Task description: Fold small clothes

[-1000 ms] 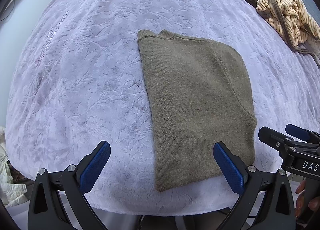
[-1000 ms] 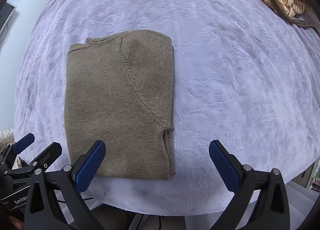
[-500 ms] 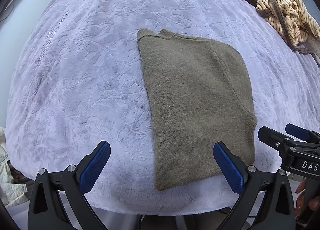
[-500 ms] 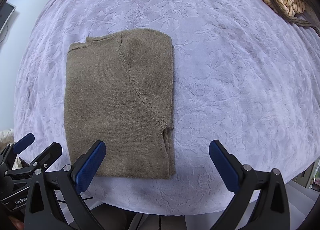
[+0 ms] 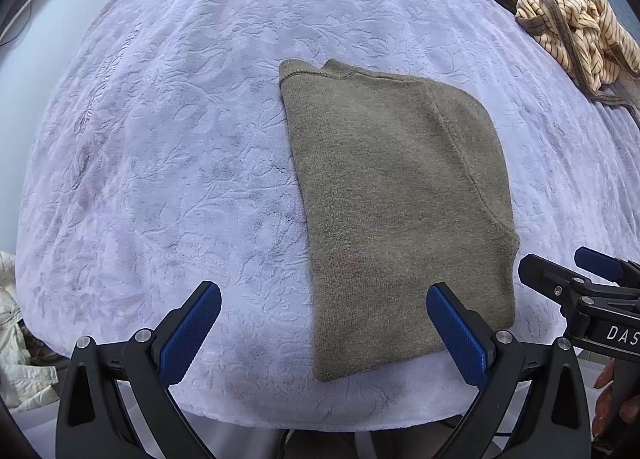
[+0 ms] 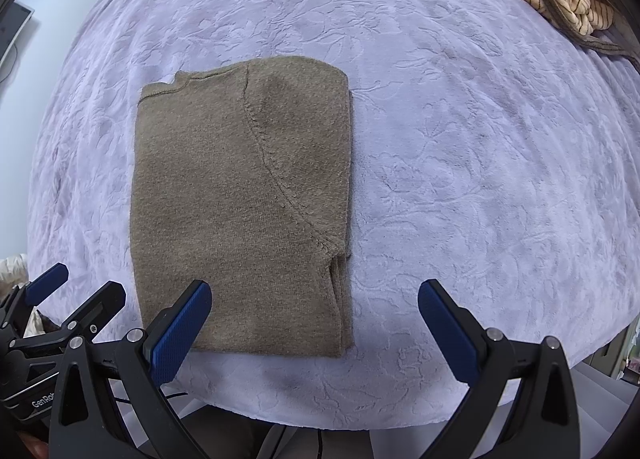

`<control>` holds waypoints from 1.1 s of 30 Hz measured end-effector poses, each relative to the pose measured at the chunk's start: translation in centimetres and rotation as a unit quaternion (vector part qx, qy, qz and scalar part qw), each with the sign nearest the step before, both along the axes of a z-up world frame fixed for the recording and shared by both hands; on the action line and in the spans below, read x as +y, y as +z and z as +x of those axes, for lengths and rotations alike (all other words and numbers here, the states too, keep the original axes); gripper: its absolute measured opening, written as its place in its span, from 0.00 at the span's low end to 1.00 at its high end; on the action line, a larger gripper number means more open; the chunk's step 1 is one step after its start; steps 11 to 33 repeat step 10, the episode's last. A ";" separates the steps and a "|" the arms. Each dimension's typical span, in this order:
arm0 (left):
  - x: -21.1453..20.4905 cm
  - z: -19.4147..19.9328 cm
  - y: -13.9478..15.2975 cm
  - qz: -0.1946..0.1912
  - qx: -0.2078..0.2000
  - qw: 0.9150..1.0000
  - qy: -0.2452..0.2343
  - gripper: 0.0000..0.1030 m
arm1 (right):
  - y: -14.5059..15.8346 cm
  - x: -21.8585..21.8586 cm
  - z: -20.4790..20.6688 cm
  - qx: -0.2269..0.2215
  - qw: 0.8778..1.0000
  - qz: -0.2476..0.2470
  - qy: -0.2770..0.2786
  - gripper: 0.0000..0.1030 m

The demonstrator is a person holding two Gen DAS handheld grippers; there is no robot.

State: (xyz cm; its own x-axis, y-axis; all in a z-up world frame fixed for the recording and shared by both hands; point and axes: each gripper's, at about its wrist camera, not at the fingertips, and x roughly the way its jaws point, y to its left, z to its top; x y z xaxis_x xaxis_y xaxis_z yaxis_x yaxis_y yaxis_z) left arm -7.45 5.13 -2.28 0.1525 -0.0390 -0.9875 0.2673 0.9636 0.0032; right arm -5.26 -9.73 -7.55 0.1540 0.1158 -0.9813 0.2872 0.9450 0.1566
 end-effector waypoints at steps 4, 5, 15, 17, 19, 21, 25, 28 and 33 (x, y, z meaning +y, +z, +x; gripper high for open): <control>0.0 0.1 0.0 0.000 -0.001 1.000 -0.001 1.00 | 0.1 -0.1 0.3 0.001 1.000 -0.001 0.003 1.00; 0.0 0.0 0.0 -0.001 -0.006 1.000 -0.001 1.00 | 0.1 -0.2 0.4 0.002 1.000 -0.001 0.004 1.00; -0.2 0.1 0.3 -0.007 -0.016 1.000 -0.014 1.00 | 0.1 -0.3 0.7 0.003 1.000 -0.002 0.009 1.00; -0.2 0.1 0.3 -0.007 -0.016 1.000 -0.014 1.00 | 0.1 -0.3 0.7 0.003 1.000 -0.002 0.009 1.00; -0.2 0.1 0.3 -0.007 -0.016 1.000 -0.014 1.00 | 0.1 -0.3 0.7 0.003 1.000 -0.002 0.009 1.00; -0.2 0.1 0.3 -0.007 -0.016 1.000 -0.014 1.00 | 0.1 -0.3 0.7 0.003 1.000 -0.002 0.009 1.00; -0.2 0.1 0.3 -0.007 -0.016 1.000 -0.014 1.00 | 0.1 -0.3 0.7 0.003 1.000 -0.002 0.009 1.00; -0.2 0.1 0.3 -0.007 -0.016 1.000 -0.014 1.00 | 0.1 -0.3 0.7 0.003 1.000 -0.002 0.009 1.00; -0.2 0.1 0.3 -0.007 -0.016 1.000 -0.014 1.00 | 0.1 -0.3 0.7 0.003 1.000 -0.002 0.009 1.00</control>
